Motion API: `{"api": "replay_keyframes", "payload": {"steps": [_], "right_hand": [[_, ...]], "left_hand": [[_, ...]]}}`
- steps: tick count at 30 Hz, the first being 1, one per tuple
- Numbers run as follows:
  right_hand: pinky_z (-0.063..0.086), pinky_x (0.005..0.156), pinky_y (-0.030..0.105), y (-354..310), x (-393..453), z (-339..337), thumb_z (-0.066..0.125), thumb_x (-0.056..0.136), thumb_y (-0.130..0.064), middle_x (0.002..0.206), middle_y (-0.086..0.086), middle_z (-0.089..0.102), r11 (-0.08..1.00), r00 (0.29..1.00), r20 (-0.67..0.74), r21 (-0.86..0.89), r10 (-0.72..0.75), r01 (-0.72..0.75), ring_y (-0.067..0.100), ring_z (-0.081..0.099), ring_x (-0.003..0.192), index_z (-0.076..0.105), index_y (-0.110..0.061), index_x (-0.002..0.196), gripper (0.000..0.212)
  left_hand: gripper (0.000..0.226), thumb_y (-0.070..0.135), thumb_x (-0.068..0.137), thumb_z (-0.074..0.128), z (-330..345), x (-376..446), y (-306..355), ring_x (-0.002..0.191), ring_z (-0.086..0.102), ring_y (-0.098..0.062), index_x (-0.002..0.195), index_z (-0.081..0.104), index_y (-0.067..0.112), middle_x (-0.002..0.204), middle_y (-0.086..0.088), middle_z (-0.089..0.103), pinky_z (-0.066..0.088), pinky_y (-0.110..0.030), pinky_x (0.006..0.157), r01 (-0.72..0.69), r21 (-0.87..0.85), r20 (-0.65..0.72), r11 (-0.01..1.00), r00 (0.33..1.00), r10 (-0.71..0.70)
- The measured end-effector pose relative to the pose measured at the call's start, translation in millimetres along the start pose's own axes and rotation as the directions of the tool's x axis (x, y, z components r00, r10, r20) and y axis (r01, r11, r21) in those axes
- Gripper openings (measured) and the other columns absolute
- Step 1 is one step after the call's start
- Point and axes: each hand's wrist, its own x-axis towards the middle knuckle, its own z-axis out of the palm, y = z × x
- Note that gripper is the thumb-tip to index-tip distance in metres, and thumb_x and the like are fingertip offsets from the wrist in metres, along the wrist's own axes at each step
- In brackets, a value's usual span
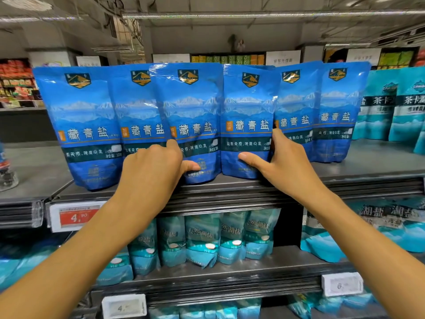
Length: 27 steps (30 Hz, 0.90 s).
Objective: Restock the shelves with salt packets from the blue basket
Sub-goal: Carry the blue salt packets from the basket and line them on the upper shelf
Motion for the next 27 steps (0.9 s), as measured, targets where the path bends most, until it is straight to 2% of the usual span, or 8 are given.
{"api": "replay_keyframes", "payload": {"steps": [3, 5, 8, 15, 20, 22, 25, 27], "right_hand": [[0.044, 0.072, 0.030, 2, -2, 0, 0.067, 0.079, -0.064, 0.096, 0.005, 0.065, 1.000, 1.000, -0.008, -0.024, 0.002, -0.002, 0.022, 0.059, 0.088, 0.052, -0.009, 0.102, 0.062], [0.036, 0.062, 0.016, 1, -5, 0, 0.070, 0.080, -0.063, 0.082, -0.006, 0.051, 0.999, 1.000, -0.024, -0.036, 0.003, -0.004, 0.006, 0.048, 0.073, 0.044, -0.015, 0.092, 0.056], [0.036, 0.064, 0.008, 0, -7, -2, 0.070, 0.079, -0.064, 0.083, -0.015, 0.040, 1.000, 0.999, -0.042, -0.012, 0.020, -0.021, 0.000, 0.043, 0.073, 0.039, -0.020, 0.100, 0.058], [0.033, 0.062, 0.016, -1, -12, -1, 0.062, 0.077, -0.071, 0.089, -0.006, 0.044, 0.996, 0.991, -0.112, 0.058, 0.072, -0.066, 0.013, 0.048, 0.074, 0.035, -0.020, 0.111, 0.067], [0.044, 0.056, 0.032, -17, -29, -4, 0.064, 0.093, -0.045, 0.082, 0.001, 0.049, 0.966, 0.956, -0.291, 0.255, 0.036, 0.041, 0.022, 0.047, 0.056, 0.045, -0.016, 0.106, 0.037], [0.040, 0.050, 0.025, -33, -45, -4, 0.063, 0.094, -0.033, 0.078, -0.001, 0.054, 0.914, 0.947, -0.321, 0.383, -0.003, 0.132, 0.020, 0.044, 0.048, 0.050, -0.014, 0.101, 0.024], [0.033, 0.045, 0.023, -56, -73, 5, 0.061, 0.095, -0.032, 0.072, -0.004, 0.054, 0.834, 0.969, -0.245, 0.527, -0.037, 0.165, 0.016, 0.041, 0.049, 0.055, -0.013, 0.094, 0.020], [0.033, 0.046, 0.023, -70, -96, 18, 0.059, 0.094, -0.034, 0.065, -0.005, 0.051, 0.766, 0.983, -0.184, 0.631, -0.009, 0.125, 0.012, 0.040, 0.050, 0.056, -0.016, 0.091, 0.019]], "left_hand": [[0.058, 0.069, 0.088, 0.047, 1, -3, -3, 0.077, 0.066, -0.044, 0.087, 0.031, 0.013, 0.066, -0.012, 0.045, 0.031, -0.036, 0.057, -0.012, -0.030, -0.007, 0.999, 1.000, 0.012], [0.055, 0.067, 0.087, 0.046, 1, -6, -7, 0.071, 0.064, -0.043, 0.087, 0.033, 0.014, 0.060, -0.013, 0.049, 0.032, -0.036, 0.054, -0.042, -0.090, -0.031, 0.995, 0.999, 0.039], [0.051, 0.066, 0.088, 0.049, 2, -13, -11, 0.066, 0.063, -0.040, 0.083, 0.040, 0.016, 0.061, -0.010, 0.059, 0.043, -0.039, 0.053, -0.064, -0.212, -0.070, 0.975, 0.996, 0.050], [0.047, 0.056, 0.094, 0.055, 11, -21, -14, 0.052, 0.060, -0.036, 0.069, 0.050, 0.017, 0.051, 0.000, 0.055, 0.039, -0.033, 0.049, -0.078, -0.260, -0.234, 0.962, 0.972, 0.016], [0.039, 0.045, 0.097, 0.057, 9, -34, -15, 0.044, 0.042, -0.023, 0.067, 0.048, 0.022, 0.048, 0.008, 0.046, 0.030, -0.028, 0.051, -0.016, -0.409, -0.306, 0.912, 0.944, -0.120], [0.037, 0.045, 0.097, 0.054, 8, -49, -16, 0.045, 0.042, -0.019, 0.068, 0.048, 0.021, 0.049, 0.005, 0.046, 0.033, -0.031, 0.048, -0.001, -0.613, -0.260, 0.790, 0.945, -0.200], [0.036, 0.045, 0.096, 0.054, 9, -83, -15, 0.040, 0.041, -0.021, 0.072, 0.050, 0.019, 0.049, -0.002, 0.046, 0.034, -0.030, 0.040, 0.020, -0.897, -0.110, 0.441, 0.957, -0.267], [0.035, 0.046, 0.093, 0.055, 13, -112, -17, 0.035, 0.039, -0.018, 0.073, 0.052, 0.017, 0.046, -0.003, 0.047, 0.032, -0.022, 0.036, 0.100, -0.958, 0.013, 0.270, 0.953, -0.303]]}}
